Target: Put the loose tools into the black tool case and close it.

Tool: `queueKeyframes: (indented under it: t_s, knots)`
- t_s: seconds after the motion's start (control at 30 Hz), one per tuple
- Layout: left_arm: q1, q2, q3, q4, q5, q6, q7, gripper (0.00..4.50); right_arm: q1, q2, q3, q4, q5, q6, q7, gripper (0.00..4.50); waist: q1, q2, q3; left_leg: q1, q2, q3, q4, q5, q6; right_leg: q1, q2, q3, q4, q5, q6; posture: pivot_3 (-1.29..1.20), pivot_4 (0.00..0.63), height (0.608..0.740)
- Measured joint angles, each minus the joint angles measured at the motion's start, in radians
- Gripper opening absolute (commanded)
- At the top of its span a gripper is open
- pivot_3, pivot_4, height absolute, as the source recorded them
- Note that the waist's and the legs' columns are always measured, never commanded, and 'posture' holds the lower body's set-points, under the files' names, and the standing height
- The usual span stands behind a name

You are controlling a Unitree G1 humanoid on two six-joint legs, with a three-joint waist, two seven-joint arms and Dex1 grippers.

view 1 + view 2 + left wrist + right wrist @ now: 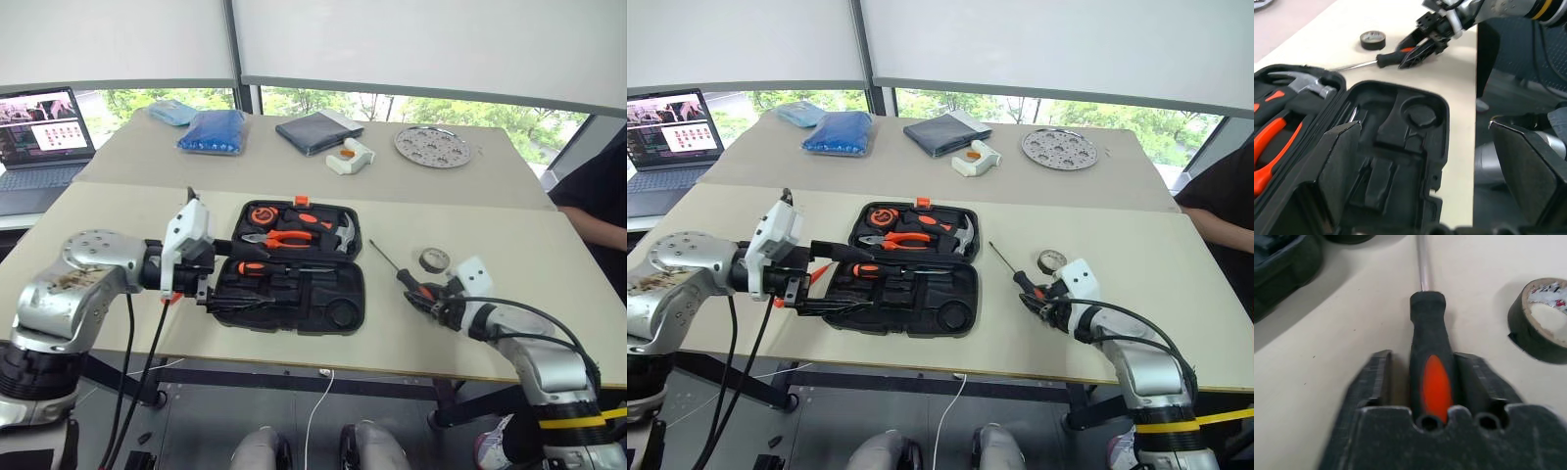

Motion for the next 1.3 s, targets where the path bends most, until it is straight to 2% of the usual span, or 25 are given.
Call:
queueKeyframes:
  t_s: [0.13, 0.23, 0.4, 0.53, 0.63, 0.93, 1.17, 1.23, 1.3]
  knots:
    - [0.032, 0.041, 0.030, 0.045, 0.006, -0.012, -0.008, 4.50, -0.045, -0.028, -0.072, -0.066, 0.062, 0.014, 0.020, 1.07, -0.009, 0.002, 0.001, 0.000, 0.000, 0.000, 0.000, 0.000, 0.000, -0.001, 0.000, 0.000, 0.001, 0.000, 0.000, 0.00, 0.150, 0.718]
    - [0.050, 0.062, 0.043, 0.062, 0.008, -0.029, -0.022, 4.50, -0.136, -0.072, -0.060, -0.160, 0.115, 0.035, 0.098, 1.07, -0.015, 0.002, 0.001, 0.002, 0.001, 0.000, -0.003, 0.001, -0.002, -0.001, 0.000, 0.000, 0.000, 0.000, 0.000, 0.00, 0.150, 0.718]
    - [0.059, 0.089, 0.049, 0.085, 0.017, -0.049, -0.052, 4.50, -0.269, -0.057, 0.182, -0.172, 0.085, 0.033, 0.234, 1.07, -0.013, 0.002, 0.001, 0.002, 0.001, 0.000, -0.007, 0.001, -0.004, -0.002, 0.001, -0.001, 0.000, -0.001, -0.002, 0.00, 0.150, 0.718]
    - [0.059, 0.088, 0.043, 0.097, 0.020, -0.069, -0.057, 4.50, -0.427, -0.003, 0.392, -0.002, -0.091, -0.150, 0.310, 1.07, -0.014, 0.002, 0.001, 0.000, 0.000, 0.001, -0.006, 0.002, -0.004, -0.004, 0.001, -0.002, 0.001, -0.001, -0.002, 0.00, 0.150, 0.718]
    - [0.059, 0.087, 0.042, 0.095, 0.020, -0.071, -0.052, 4.50, -0.505, 0.052, 0.444, 0.104, -0.152, -0.231, 0.330, 1.07, -0.011, 0.002, 0.001, -0.001, 0.000, 0.001, -0.006, 0.002, -0.004, -0.004, 0.001, -0.002, 0.001, -0.001, -0.002, 0.00, 0.150, 0.718]
    - [0.059, 0.086, 0.042, 0.093, 0.020, -0.072, -0.022, 4.50, -0.536, 0.098, 0.479, 0.258, -0.261, -0.346, 0.369, 1.07, -0.014, 0.002, 0.001, -0.001, -0.001, 0.001, -0.006, 0.002, -0.004, -0.004, 0.001, -0.003, 0.001, -0.001, -0.002, 0.00, 0.150, 0.718]
    - [0.059, 0.085, 0.042, 0.092, 0.020, -0.073, -0.003, 4.50, -0.536, 0.111, 0.480, 0.287, -0.286, -0.370, 0.393, 1.07, -0.016, 0.002, 0.001, 0.000, -0.001, 0.001, -0.006, 0.002, -0.005, -0.004, 0.001, -0.002, 0.001, -0.001, -0.002, 0.00, 0.150, 0.718]
    - [0.058, 0.083, 0.041, 0.092, 0.021, -0.073, 0.001, 4.50, -0.536, 0.117, 0.480, 0.287, -0.286, -0.370, 0.397, 2.08, -0.016, 0.002, 0.001, -0.001, -0.001, 0.001, -0.006, 0.002, -0.005, -0.004, 0.001, -0.002, 0.001, -0.001, -0.002, 0.00, 0.150, 0.718]
    - [0.052, 0.080, 0.037, 0.094, 0.021, -0.073, 0.002, 4.50, -0.536, 0.127, 0.480, 0.287, -0.290, -0.369, 0.396, 2.66, -0.016, 0.002, 0.001, -0.001, -0.001, 0.001, -0.006, 0.002, -0.005, -0.004, 0.001, -0.002, 0.001, -0.001, -0.002, 0.00, 0.150, 0.718]
